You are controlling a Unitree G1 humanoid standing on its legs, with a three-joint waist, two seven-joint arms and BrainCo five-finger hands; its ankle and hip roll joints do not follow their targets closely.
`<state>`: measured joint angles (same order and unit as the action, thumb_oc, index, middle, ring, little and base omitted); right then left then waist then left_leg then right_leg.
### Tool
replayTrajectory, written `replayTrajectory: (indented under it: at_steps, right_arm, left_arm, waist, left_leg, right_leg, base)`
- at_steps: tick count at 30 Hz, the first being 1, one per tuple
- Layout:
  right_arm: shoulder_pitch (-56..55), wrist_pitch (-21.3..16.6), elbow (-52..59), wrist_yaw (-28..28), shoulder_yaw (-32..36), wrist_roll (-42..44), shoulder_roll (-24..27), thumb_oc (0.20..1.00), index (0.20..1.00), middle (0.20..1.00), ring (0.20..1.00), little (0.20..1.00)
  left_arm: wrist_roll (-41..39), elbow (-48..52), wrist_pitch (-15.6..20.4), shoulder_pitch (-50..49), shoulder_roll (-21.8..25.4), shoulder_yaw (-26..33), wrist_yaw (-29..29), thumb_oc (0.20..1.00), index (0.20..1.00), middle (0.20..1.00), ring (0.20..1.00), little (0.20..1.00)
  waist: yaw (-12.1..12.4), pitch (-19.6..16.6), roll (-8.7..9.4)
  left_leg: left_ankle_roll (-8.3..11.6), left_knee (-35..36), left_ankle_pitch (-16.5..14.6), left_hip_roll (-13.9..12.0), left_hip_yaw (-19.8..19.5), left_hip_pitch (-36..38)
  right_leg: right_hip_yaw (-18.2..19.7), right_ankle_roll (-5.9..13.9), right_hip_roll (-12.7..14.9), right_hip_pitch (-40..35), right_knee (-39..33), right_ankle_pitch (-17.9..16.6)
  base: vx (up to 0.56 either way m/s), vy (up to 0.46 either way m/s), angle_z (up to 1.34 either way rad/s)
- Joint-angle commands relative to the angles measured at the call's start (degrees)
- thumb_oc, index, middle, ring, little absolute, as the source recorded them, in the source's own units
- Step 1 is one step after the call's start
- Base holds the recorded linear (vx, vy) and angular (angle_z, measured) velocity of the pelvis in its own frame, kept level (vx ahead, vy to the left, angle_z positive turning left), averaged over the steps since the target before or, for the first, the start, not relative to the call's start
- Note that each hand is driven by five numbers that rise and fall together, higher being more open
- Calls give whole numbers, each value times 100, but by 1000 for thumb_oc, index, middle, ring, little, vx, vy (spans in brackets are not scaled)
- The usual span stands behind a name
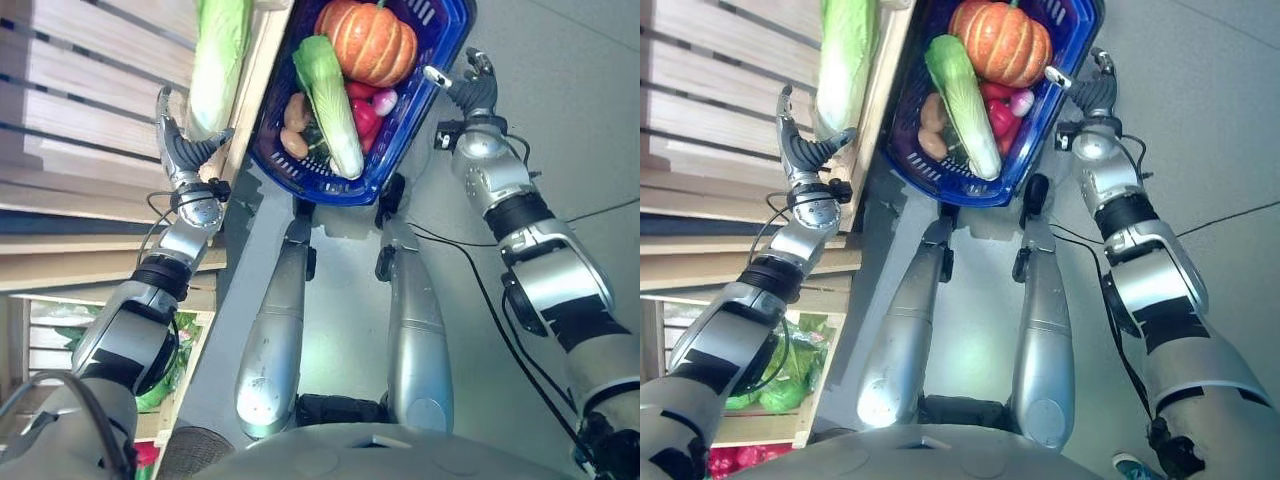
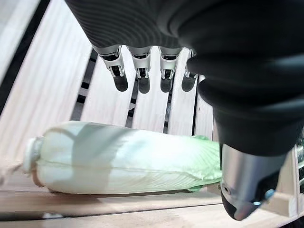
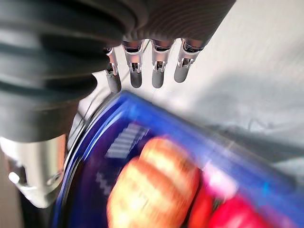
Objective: Pick up fruits and vegetables into the basket
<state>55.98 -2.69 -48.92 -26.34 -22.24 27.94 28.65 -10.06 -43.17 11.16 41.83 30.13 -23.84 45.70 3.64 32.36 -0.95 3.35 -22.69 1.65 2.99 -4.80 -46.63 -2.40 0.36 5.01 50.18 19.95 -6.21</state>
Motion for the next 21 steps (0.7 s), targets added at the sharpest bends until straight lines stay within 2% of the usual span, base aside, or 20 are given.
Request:
replayTrajectory:
  at_steps: [1, 6, 14, 18, 21]
  right_arm:
    - [-577, -705, 317, -403, 120, 6, 404, 1000, 1000, 1000, 1000, 1000]
    - [-1028, -1179, 158, -618, 424, 123, 442, 1000, 1000, 1000, 1000, 1000]
    - [-1336, -1304, -745, -487, 714, 335, 485, 1000, 1000, 1000, 1000, 1000]
    - [-1496, -1421, -1374, -235, 880, 606, 431, 1000, 1000, 1000, 1000, 1000]
    - [-1575, -1359, -1707, -35, 1015, 817, 411, 1000, 1000, 1000, 1000, 1000]
  left_arm:
    - [290, -413, 38, -66, 101, 534, 286, 1000, 1000, 1000, 1000, 1000]
    - [275, -879, 68, 95, 215, 591, 292, 1000, 1000, 1000, 1000, 1000]
    - [38, -1525, 60, 273, 313, 740, 249, 1000, 1000, 1000, 1000, 1000]
    - [-119, -1877, -50, 296, 336, 830, 200, 1000, 1000, 1000, 1000, 1000]
    - [-241, -2104, -174, 288, 340, 903, 41, 1000, 1000, 1000, 1000, 1000]
  waist:
    - [-314, -257, -321]
    - [-489, -257, -235]
    - [-595, -257, -171]
    - [-614, -257, -147]
    - [-621, -257, -122]
  left_leg:
    - [-95, 485, 104, 140, 180, 196]
    - [-73, 500, 75, 98, 232, 229]
    - [-66, 518, 45, 48, 280, 265]
    - [-74, 495, 14, 29, 277, 257]
    - [-79, 493, 8, 17, 280, 271]
  right_leg:
    - [-156, 264, -355, -323, 269, 738]
    - [-65, 277, -383, -362, 181, 721]
    - [-6, 261, -421, -418, 119, 741]
    - [0, 241, -428, -431, 120, 776]
    - [-2, 227, -442, -464, 116, 794]
  base:
    - [-20, 38, -16]
    - [-15, 29, -9]
    - [-2, 14, -6]
    - [10, 11, -4]
    - [4, 0, -1]
